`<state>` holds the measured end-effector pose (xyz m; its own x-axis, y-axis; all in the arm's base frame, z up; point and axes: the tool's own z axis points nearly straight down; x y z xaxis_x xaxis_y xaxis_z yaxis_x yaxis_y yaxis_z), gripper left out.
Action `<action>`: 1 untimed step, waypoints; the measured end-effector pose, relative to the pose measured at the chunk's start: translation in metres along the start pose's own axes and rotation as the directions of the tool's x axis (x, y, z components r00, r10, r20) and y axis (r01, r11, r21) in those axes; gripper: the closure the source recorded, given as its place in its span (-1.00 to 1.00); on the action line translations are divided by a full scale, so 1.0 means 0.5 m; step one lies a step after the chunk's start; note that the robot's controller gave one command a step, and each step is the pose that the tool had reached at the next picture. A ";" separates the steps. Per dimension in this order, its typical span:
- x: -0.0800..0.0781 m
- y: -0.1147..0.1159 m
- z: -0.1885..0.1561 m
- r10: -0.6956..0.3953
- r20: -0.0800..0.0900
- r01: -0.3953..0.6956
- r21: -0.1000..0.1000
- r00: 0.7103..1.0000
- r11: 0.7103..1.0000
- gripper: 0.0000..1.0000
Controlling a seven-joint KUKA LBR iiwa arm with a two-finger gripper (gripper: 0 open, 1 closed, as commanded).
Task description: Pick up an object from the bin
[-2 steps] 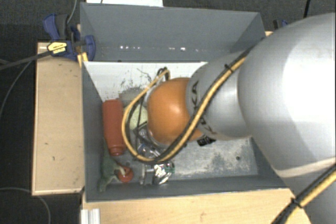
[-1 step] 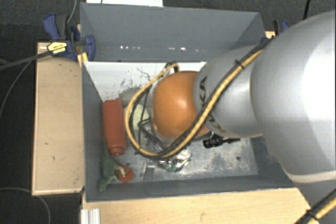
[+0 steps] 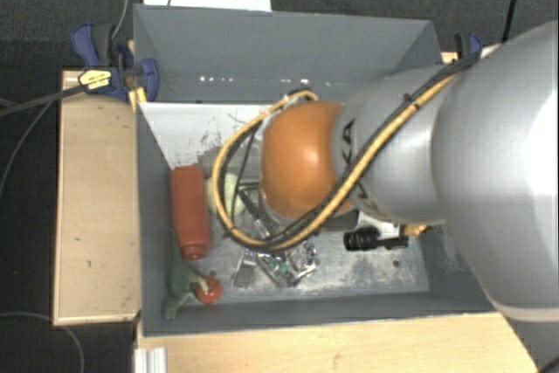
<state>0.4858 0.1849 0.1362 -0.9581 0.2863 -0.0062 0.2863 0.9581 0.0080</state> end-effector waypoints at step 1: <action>-0.012 -0.017 -0.023 -0.179 0.001 0.179 -0.001 0.984 0.984 -1.00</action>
Offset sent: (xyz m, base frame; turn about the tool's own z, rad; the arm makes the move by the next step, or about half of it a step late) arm -0.0041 -0.0640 -0.0221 -0.1350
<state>0.4889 0.1749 0.1475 -0.9939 0.1100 -0.0088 0.1099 0.9939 0.0074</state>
